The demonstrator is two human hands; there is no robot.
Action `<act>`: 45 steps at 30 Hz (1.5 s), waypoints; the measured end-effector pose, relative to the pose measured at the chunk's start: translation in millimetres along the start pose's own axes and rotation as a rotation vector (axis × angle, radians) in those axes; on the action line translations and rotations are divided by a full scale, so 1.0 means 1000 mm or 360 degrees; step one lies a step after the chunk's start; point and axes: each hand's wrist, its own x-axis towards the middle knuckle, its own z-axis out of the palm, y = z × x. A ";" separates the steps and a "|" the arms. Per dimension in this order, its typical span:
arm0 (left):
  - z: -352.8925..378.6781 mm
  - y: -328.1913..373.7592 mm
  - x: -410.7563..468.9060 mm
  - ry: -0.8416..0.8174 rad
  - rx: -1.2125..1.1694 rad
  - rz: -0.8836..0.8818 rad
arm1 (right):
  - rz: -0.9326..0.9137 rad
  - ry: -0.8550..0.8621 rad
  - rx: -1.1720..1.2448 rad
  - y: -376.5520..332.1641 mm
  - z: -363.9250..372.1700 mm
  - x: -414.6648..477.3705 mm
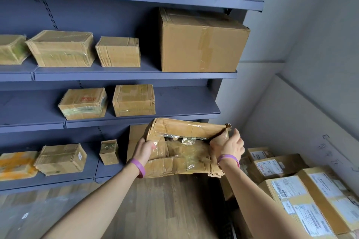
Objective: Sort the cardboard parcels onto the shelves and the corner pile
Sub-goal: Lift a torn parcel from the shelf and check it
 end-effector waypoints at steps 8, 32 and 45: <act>-0.009 -0.001 0.003 0.0094 -0.0182 -0.0009 | 0.0353 -0.0408 0.0473 0.022 0.002 0.004; 0.083 -0.012 -0.023 -0.0454 0.1185 0.0638 | -0.0026 -0.0442 -0.0117 -0.038 0.027 -0.059; 0.040 -0.004 -0.020 -0.0146 0.0467 0.0249 | -0.0116 -0.0817 0.0107 -0.019 0.035 -0.059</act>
